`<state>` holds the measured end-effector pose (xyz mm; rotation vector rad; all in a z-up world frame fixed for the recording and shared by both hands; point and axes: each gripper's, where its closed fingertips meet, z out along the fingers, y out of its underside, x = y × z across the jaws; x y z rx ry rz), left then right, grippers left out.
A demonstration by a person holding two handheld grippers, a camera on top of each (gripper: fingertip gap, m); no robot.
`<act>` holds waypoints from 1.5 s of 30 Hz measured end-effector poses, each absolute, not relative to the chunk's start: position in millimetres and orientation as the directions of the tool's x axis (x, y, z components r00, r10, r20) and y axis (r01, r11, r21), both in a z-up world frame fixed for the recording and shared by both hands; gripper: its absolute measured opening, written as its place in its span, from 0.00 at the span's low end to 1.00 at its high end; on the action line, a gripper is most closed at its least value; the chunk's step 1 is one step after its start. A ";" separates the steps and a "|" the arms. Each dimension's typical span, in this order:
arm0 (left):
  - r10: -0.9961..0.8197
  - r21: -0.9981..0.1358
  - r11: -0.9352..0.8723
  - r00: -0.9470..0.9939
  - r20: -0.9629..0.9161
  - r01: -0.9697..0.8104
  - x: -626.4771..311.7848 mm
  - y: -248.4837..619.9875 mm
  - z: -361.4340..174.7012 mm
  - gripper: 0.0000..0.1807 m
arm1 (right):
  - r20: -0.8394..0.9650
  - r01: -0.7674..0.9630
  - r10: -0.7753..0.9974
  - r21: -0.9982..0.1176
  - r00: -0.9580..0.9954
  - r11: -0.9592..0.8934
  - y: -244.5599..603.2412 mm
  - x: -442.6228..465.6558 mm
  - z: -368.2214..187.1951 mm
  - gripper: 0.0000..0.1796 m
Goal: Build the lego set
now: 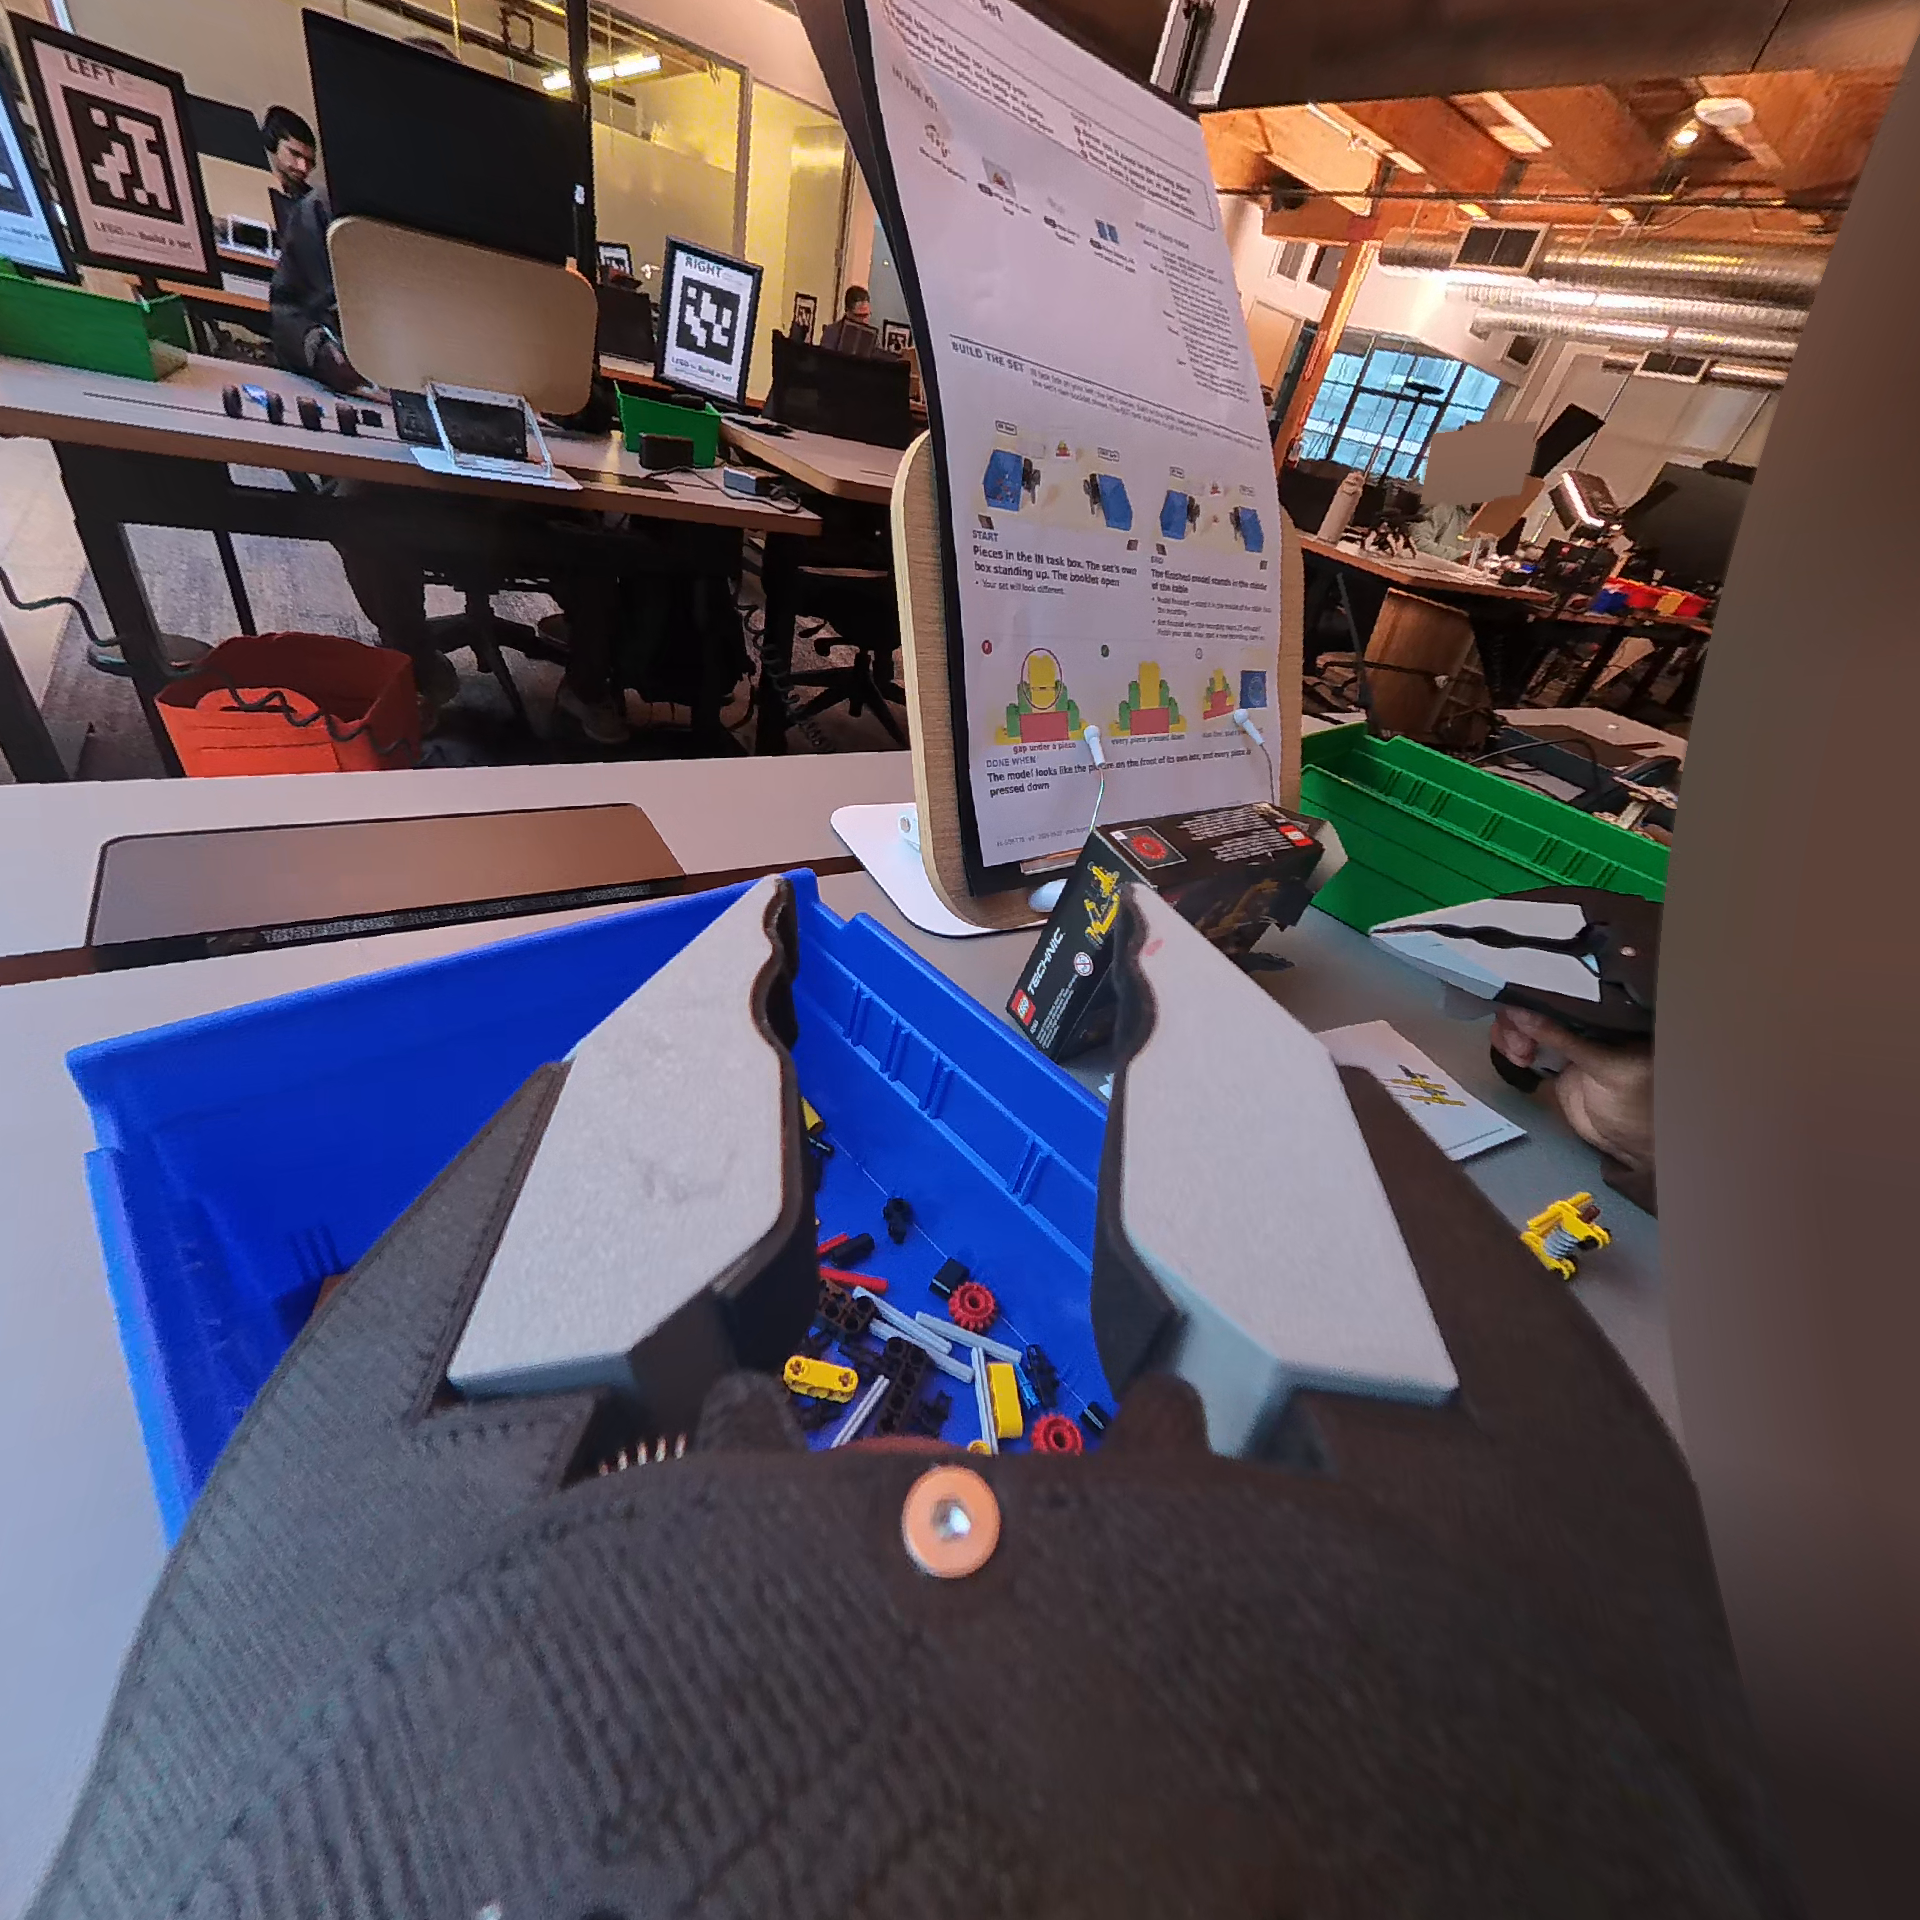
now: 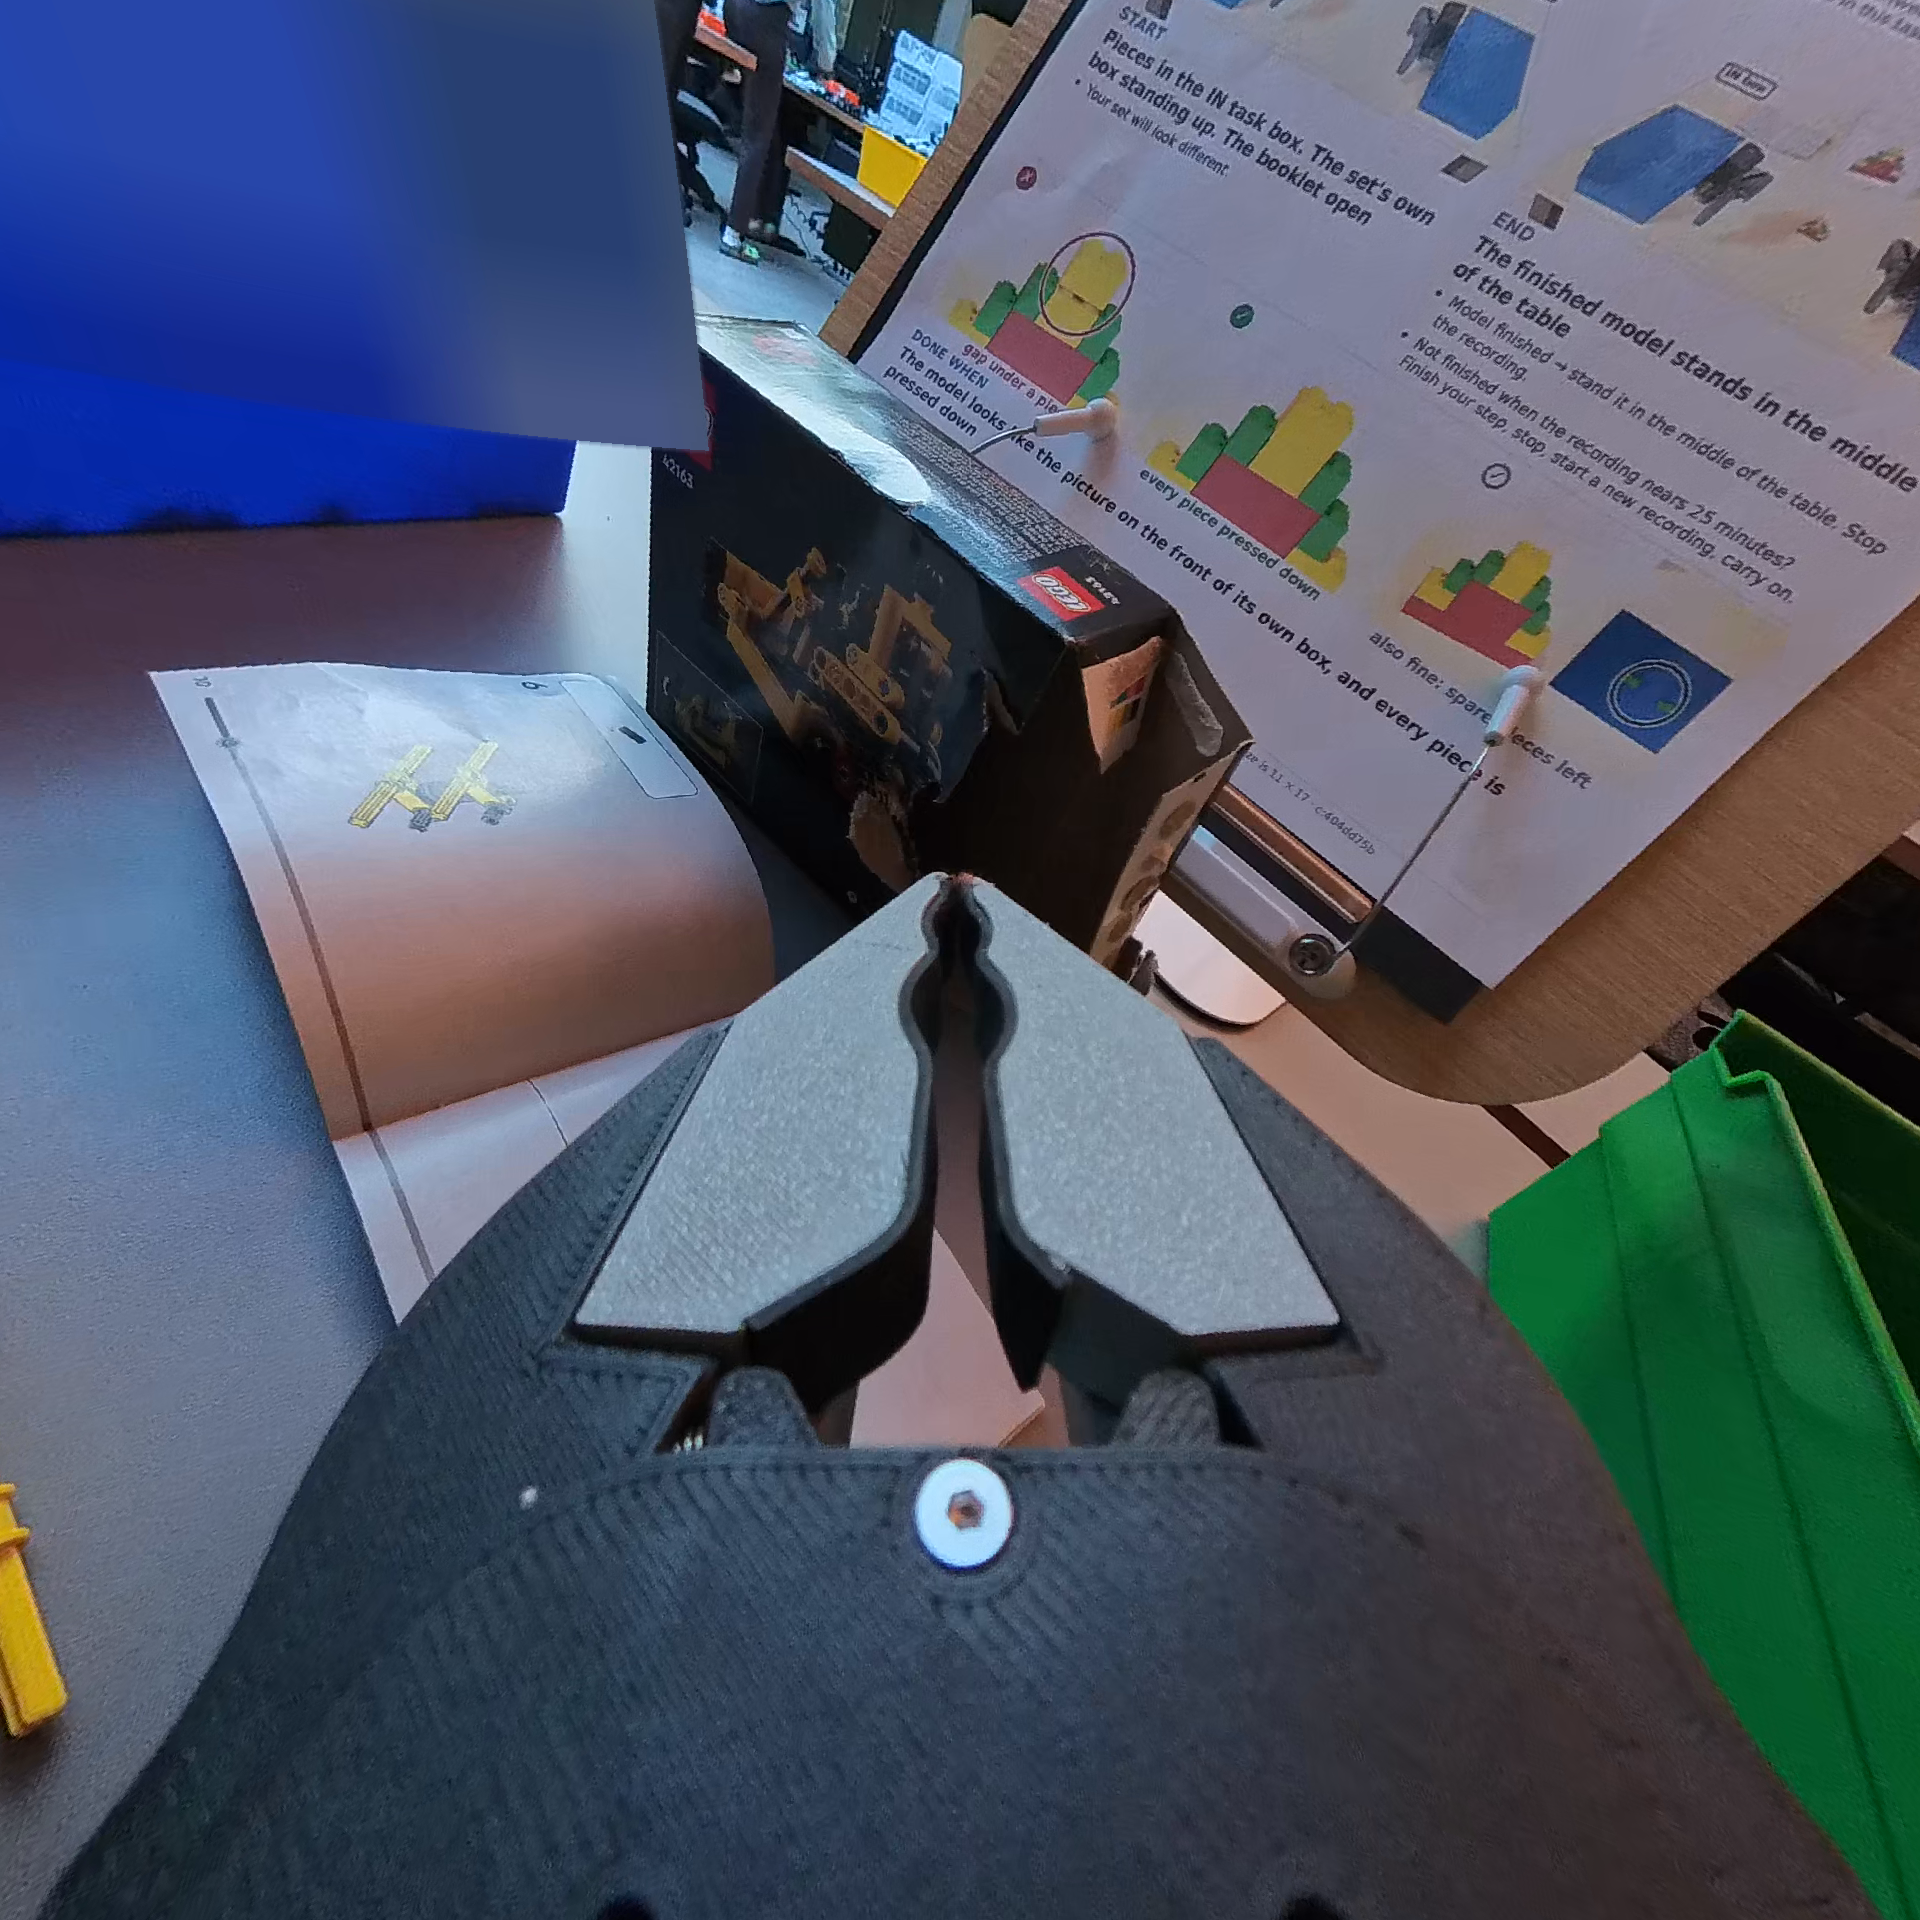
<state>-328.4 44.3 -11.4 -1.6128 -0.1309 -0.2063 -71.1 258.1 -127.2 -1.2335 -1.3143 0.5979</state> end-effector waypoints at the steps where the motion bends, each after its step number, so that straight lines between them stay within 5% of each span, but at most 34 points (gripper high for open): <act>1: -0.042 -0.976 -0.054 0.976 0.212 0.209 -328.4 44.2 -11.4 0.33 | 0.385 0.297 0.892 -0.903 0.235 0.311 258.0 -71.3 -127.4 0.00; 45: -0.045 -0.978 -0.058 0.978 0.204 0.202 -327.1 44.5 -11.6 0.33 | 0.388 0.302 0.893 -0.900 0.228 0.314 256.9 -72.3 -128.8 0.00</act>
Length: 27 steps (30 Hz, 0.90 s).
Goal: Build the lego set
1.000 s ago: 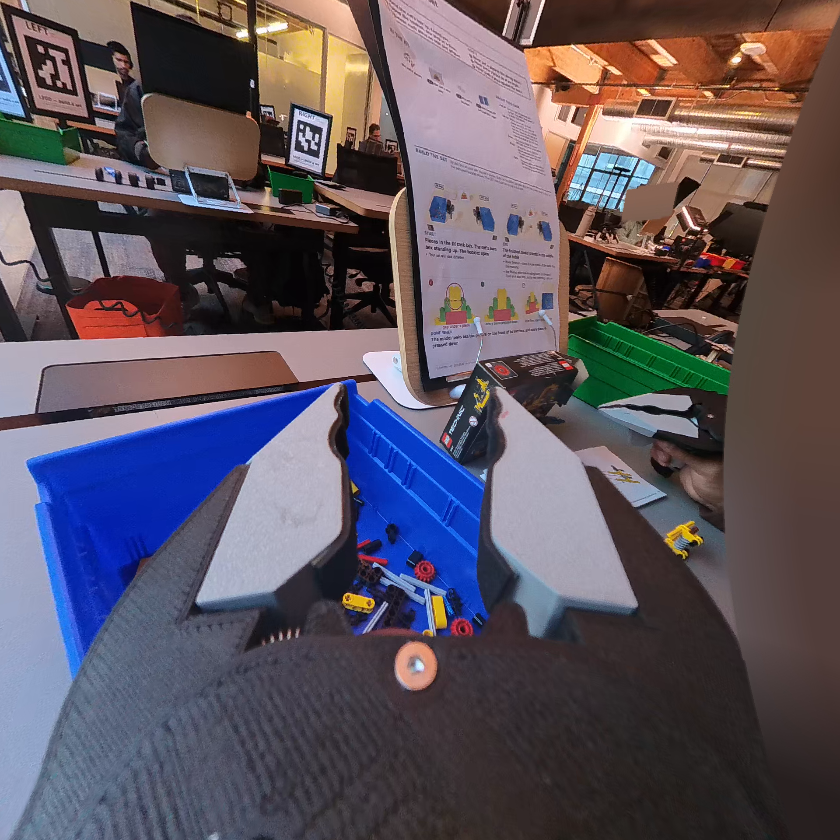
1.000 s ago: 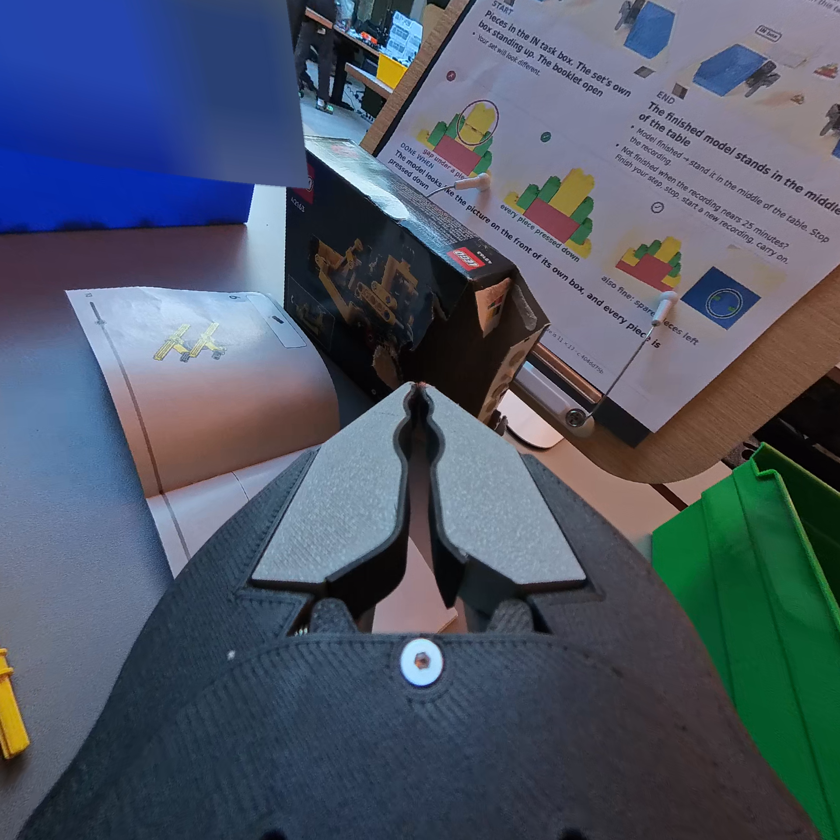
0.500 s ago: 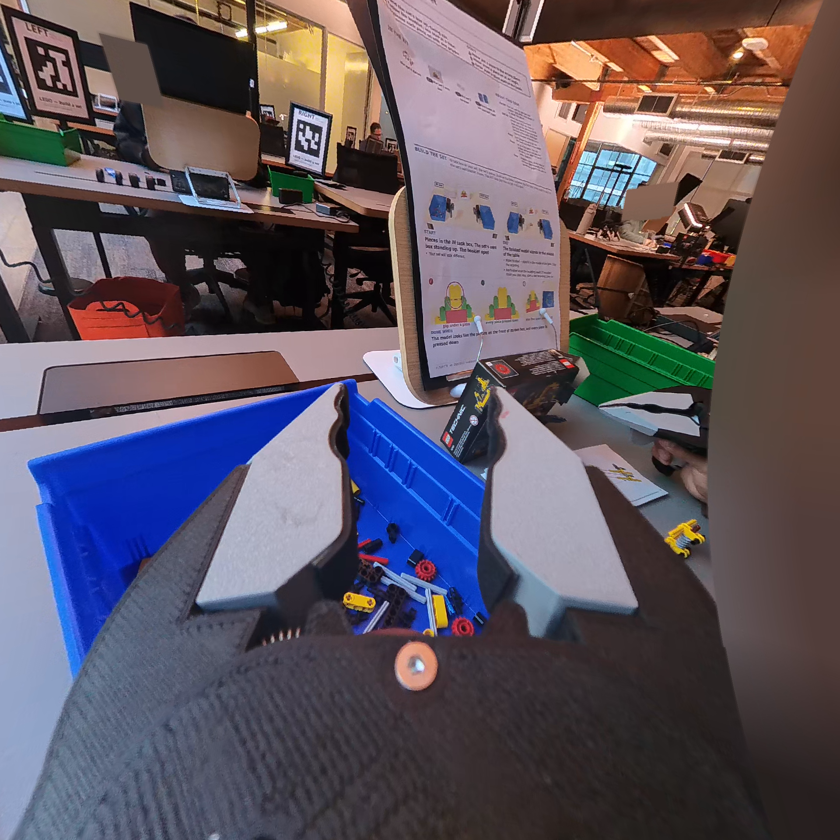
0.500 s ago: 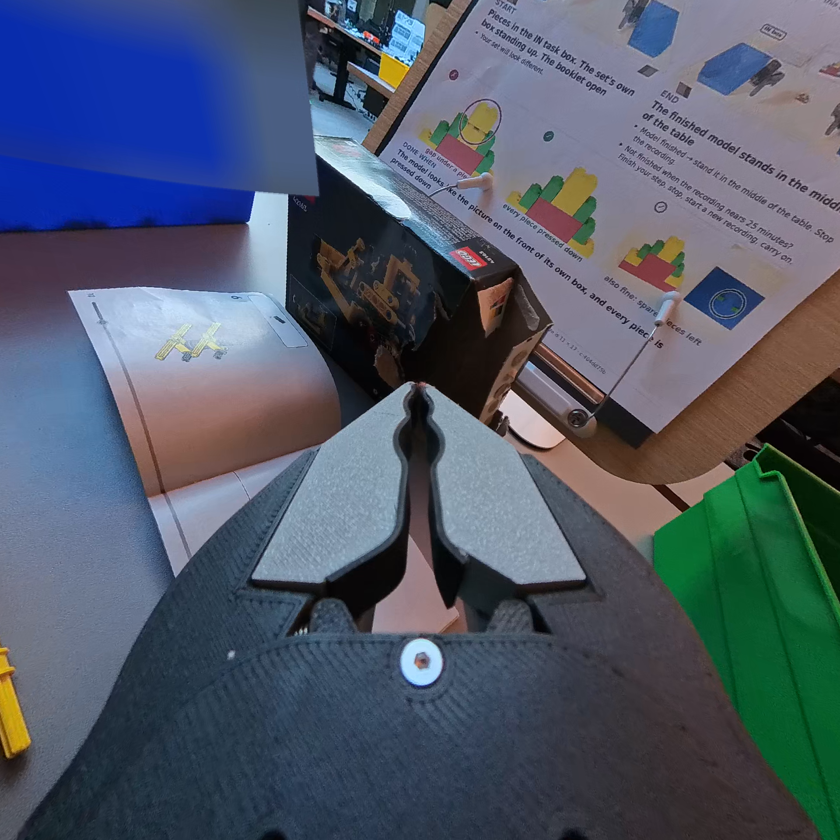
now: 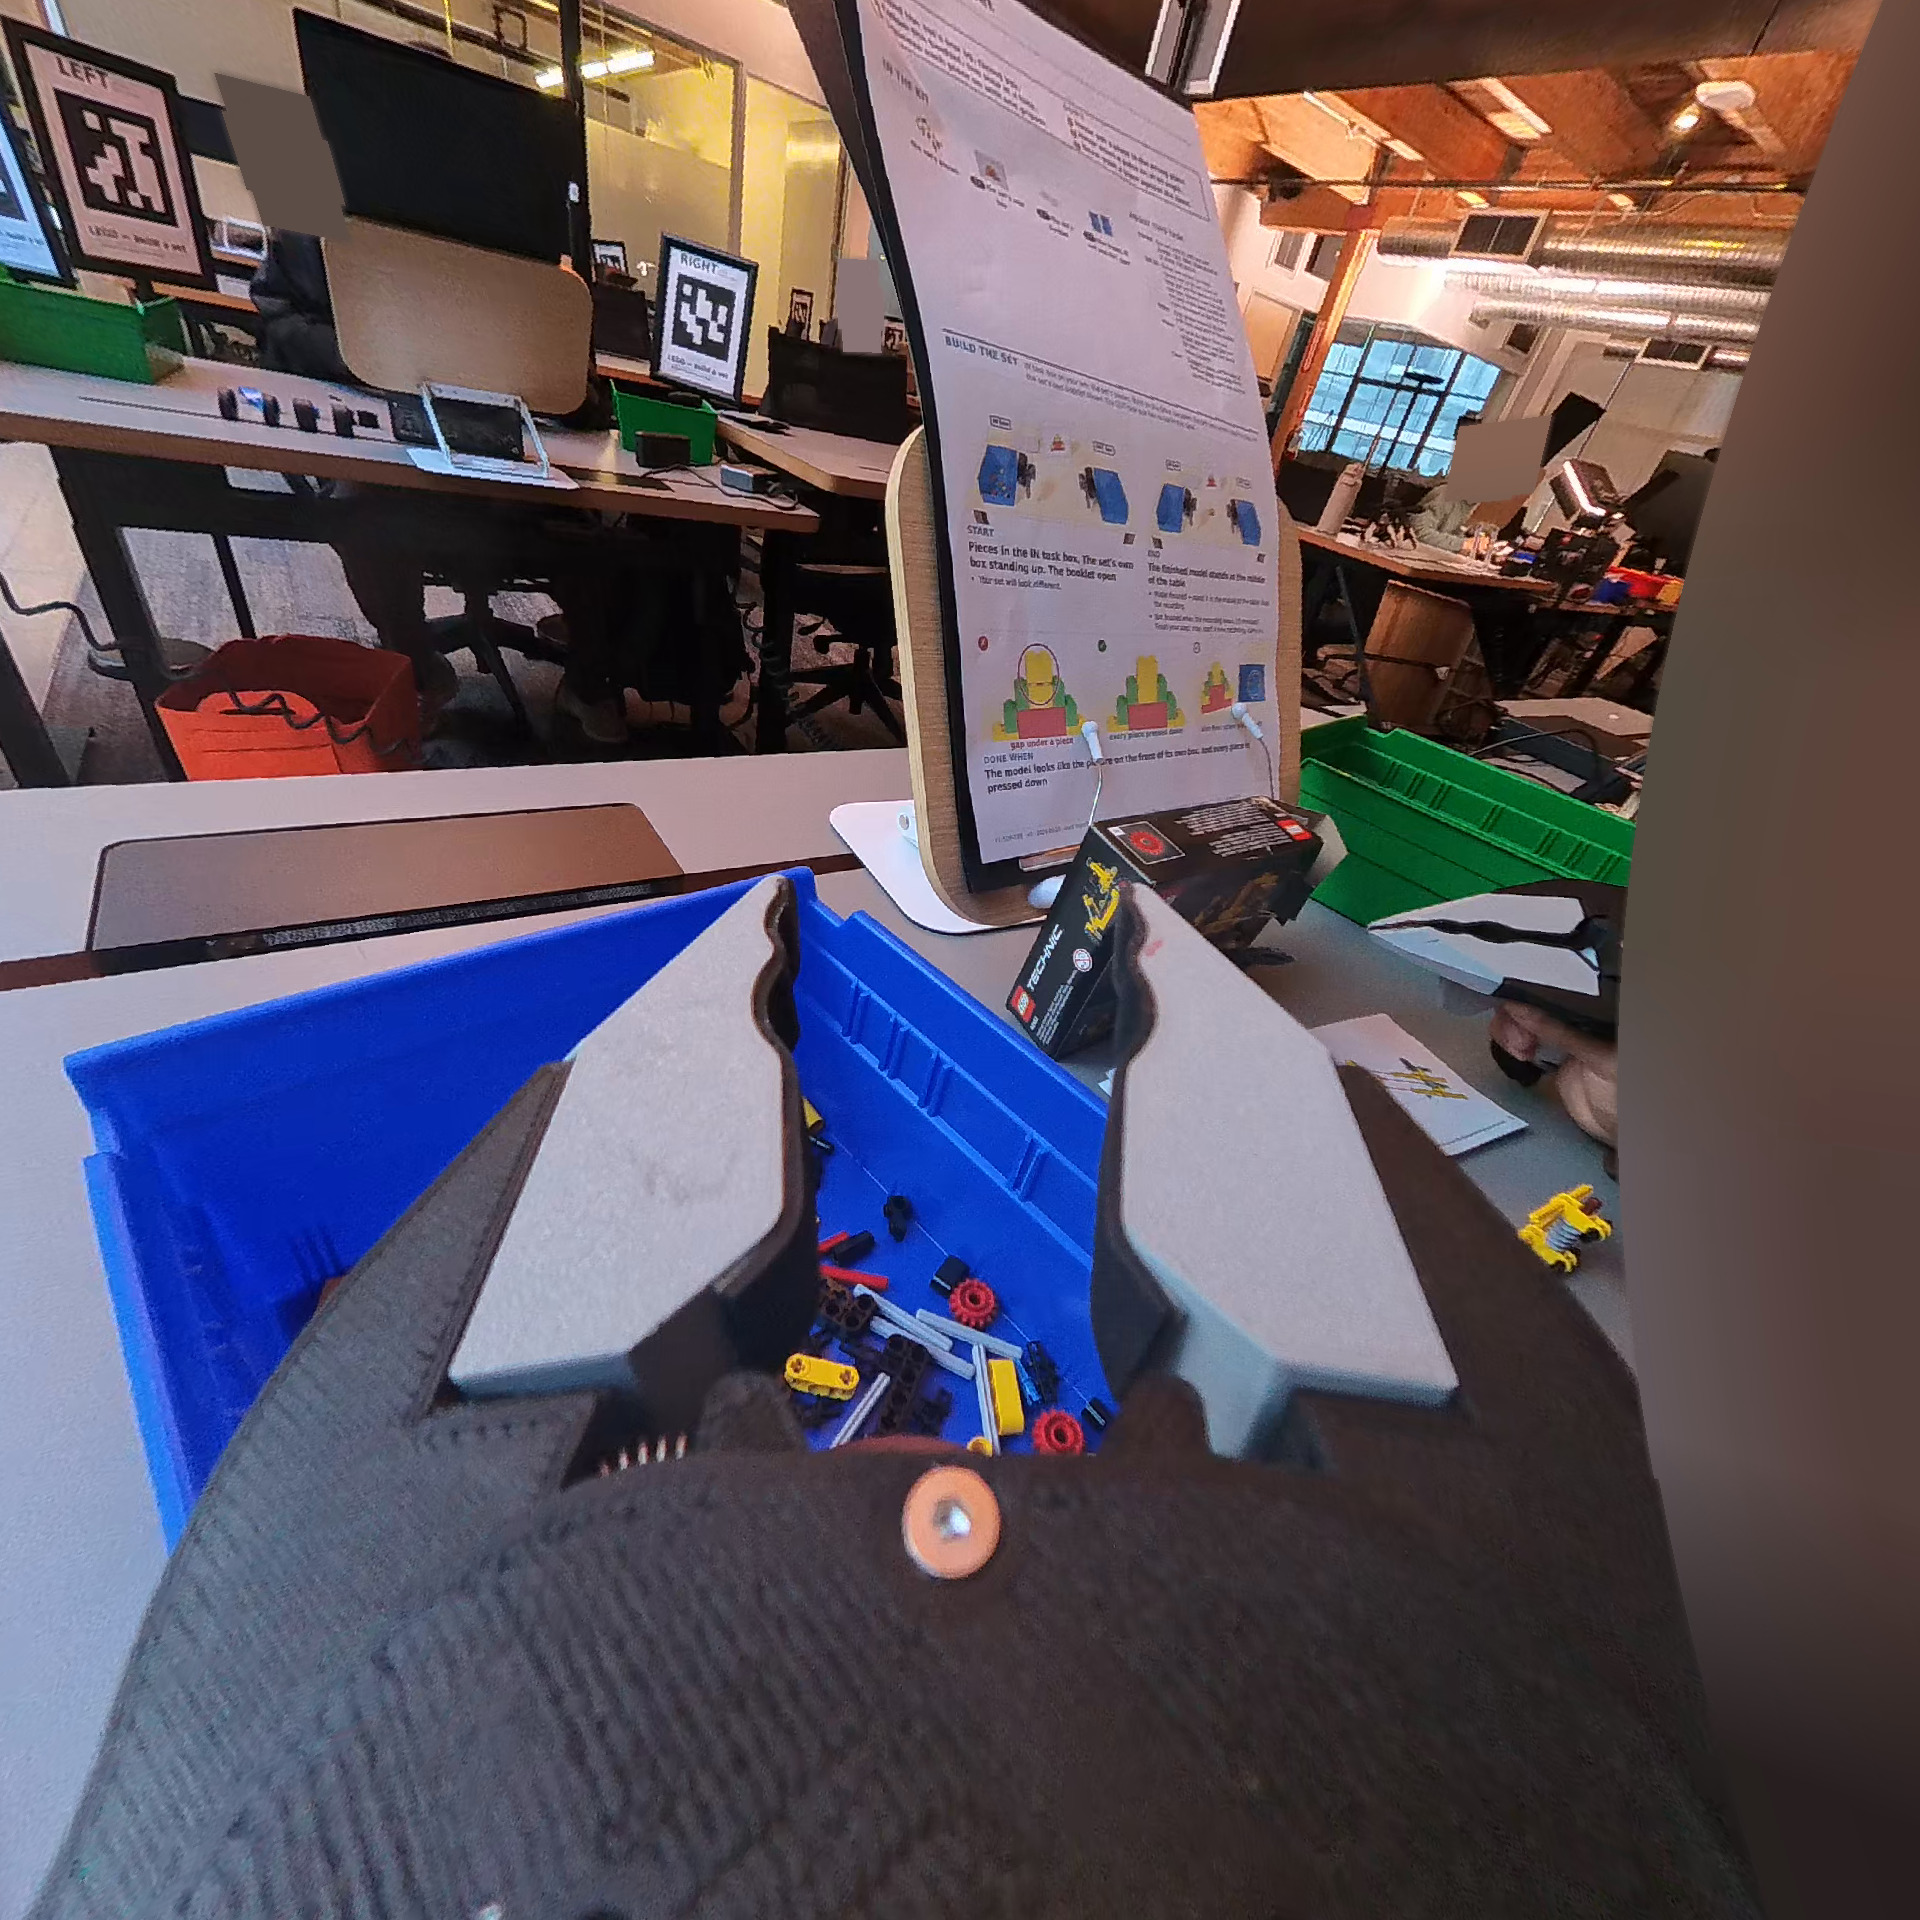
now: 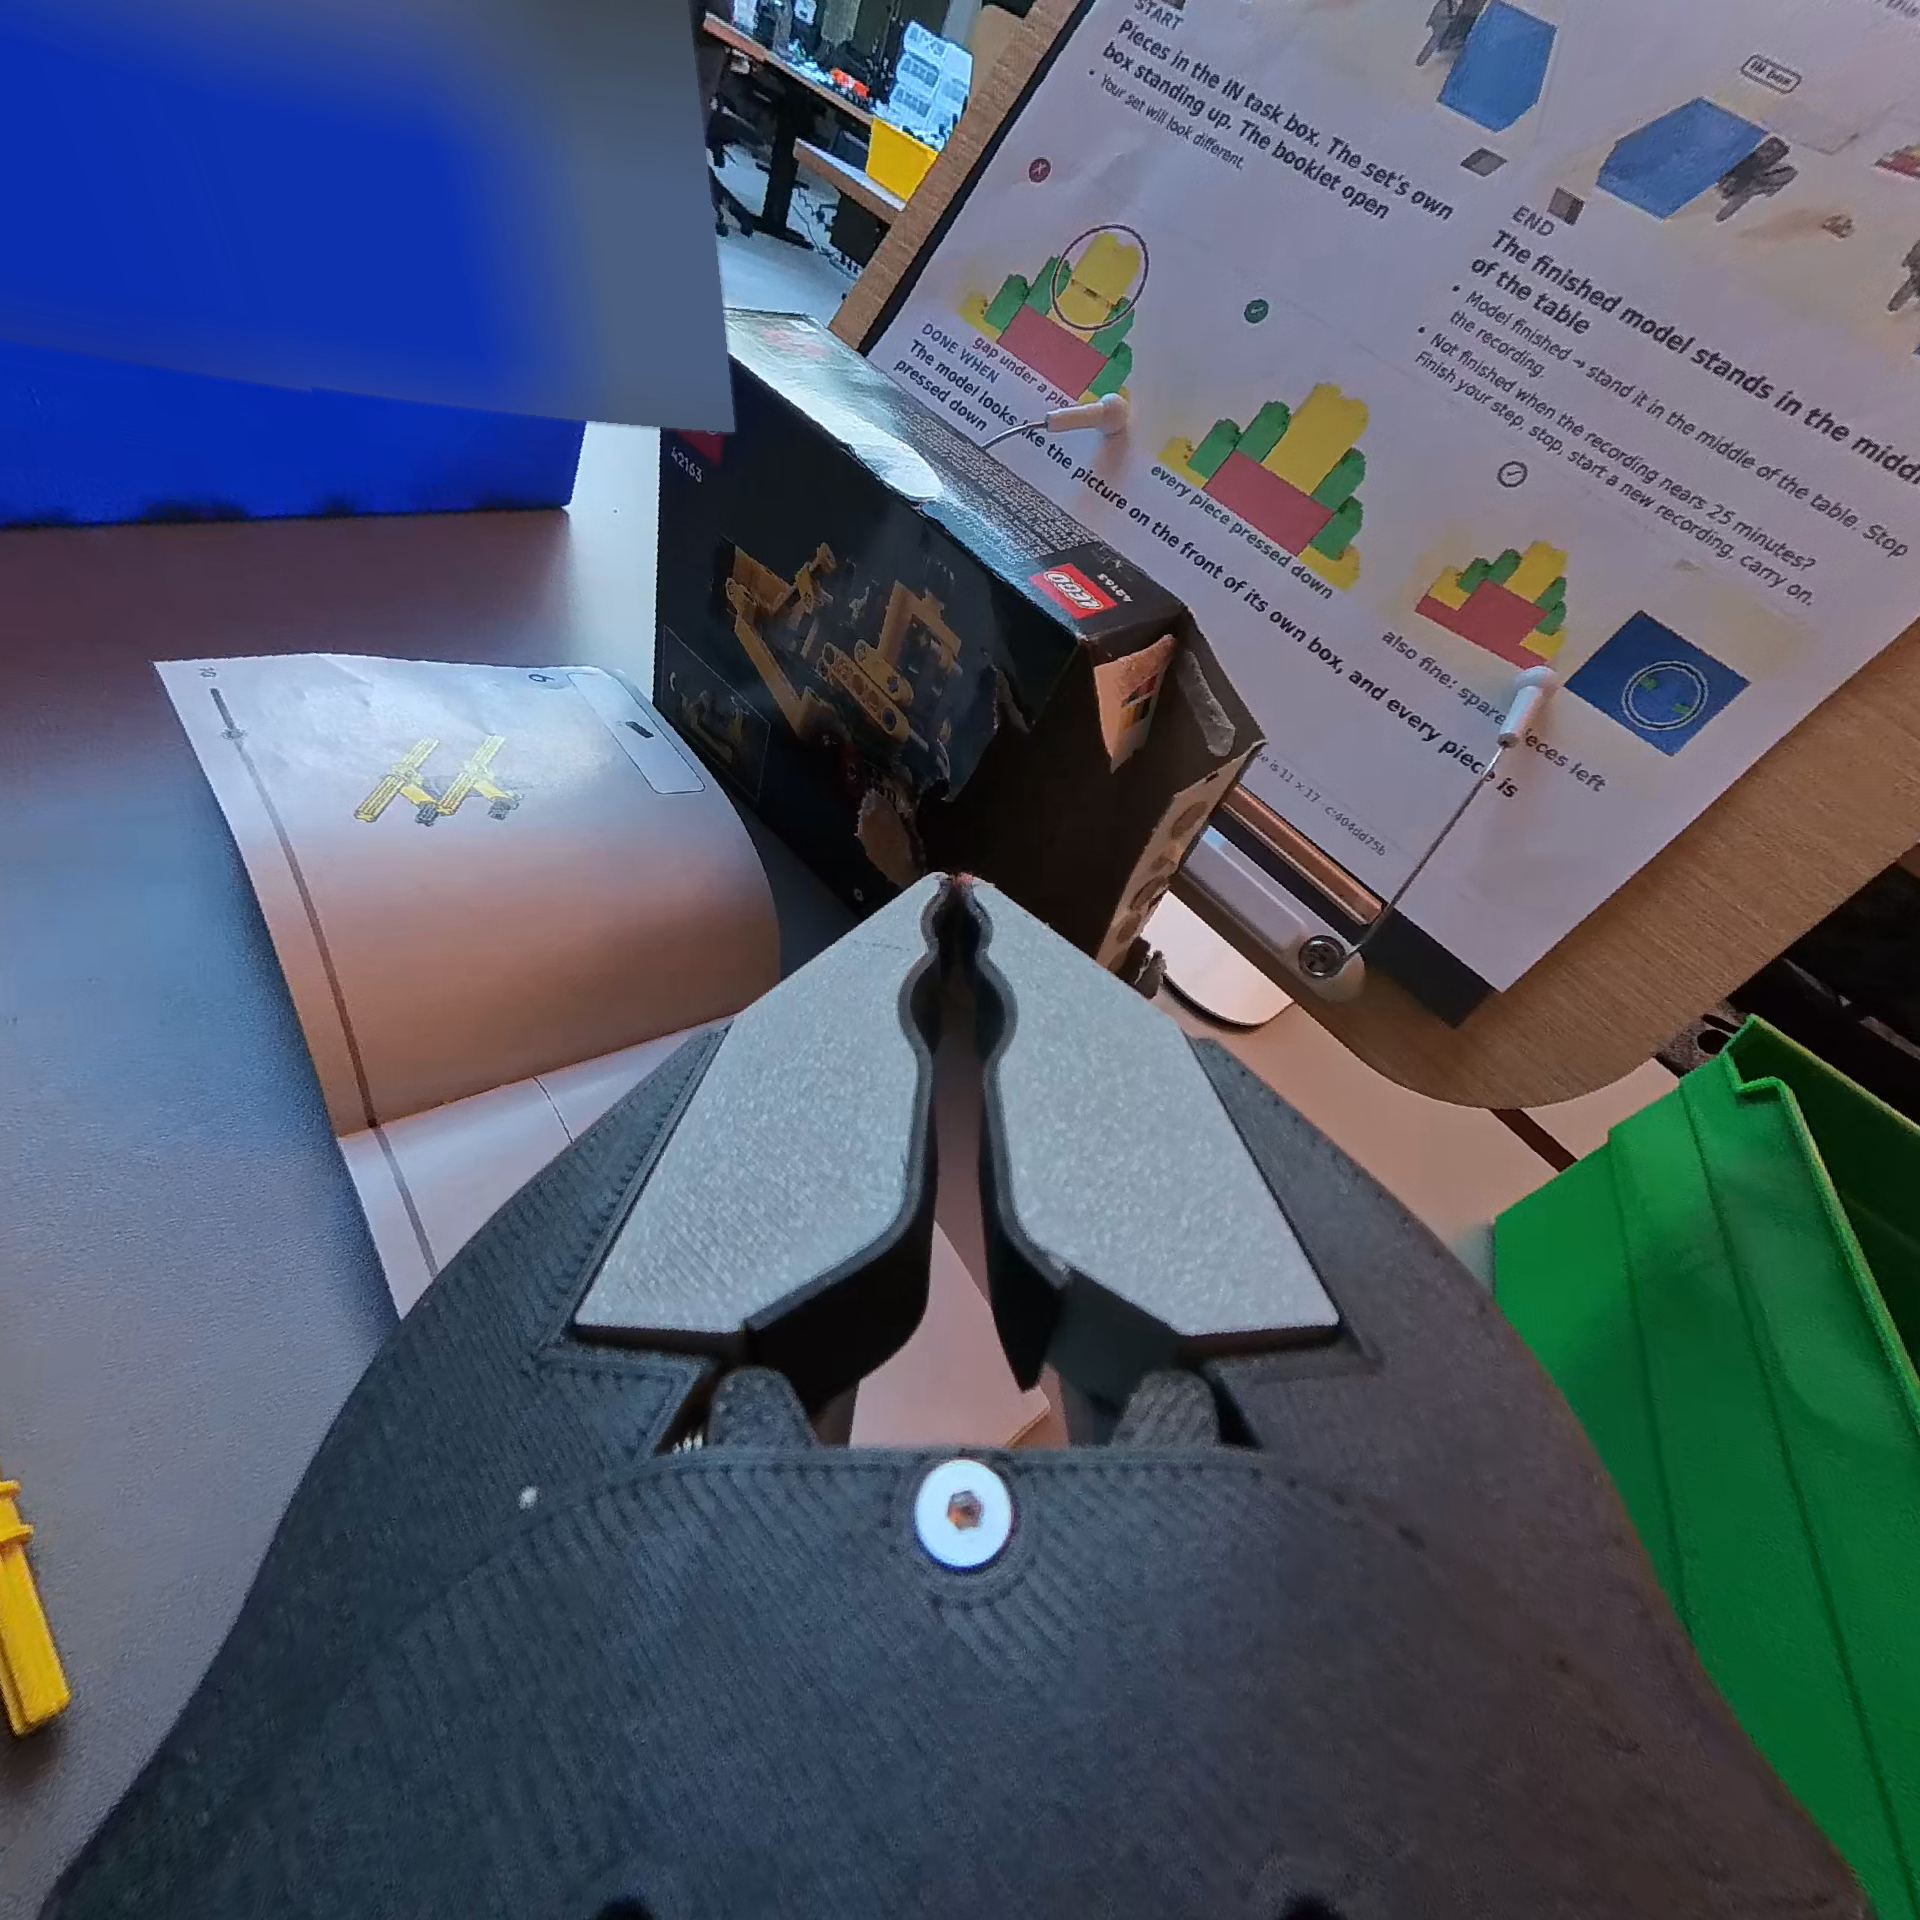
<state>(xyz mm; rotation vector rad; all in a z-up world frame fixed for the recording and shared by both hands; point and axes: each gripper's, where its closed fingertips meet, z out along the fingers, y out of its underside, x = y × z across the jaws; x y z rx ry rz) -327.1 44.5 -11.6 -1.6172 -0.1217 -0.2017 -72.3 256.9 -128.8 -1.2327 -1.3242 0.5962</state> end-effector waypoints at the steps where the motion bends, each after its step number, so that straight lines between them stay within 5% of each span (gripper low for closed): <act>1: -0.045 -0.978 -0.058 0.978 0.204 0.202 -327.0 44.6 -11.7 0.33 | 0.388 0.302 0.893 -0.900 0.227 0.314 256.7 -72.3 -128.9 0.00; 27: -0.011 -0.982 -0.001 0.982 0.190 0.190 -336.7 38.7 -2.0 0.31 | 0.389 0.305 0.894 -0.899 0.223 0.315 256.3 -72.8 -129.8 0.00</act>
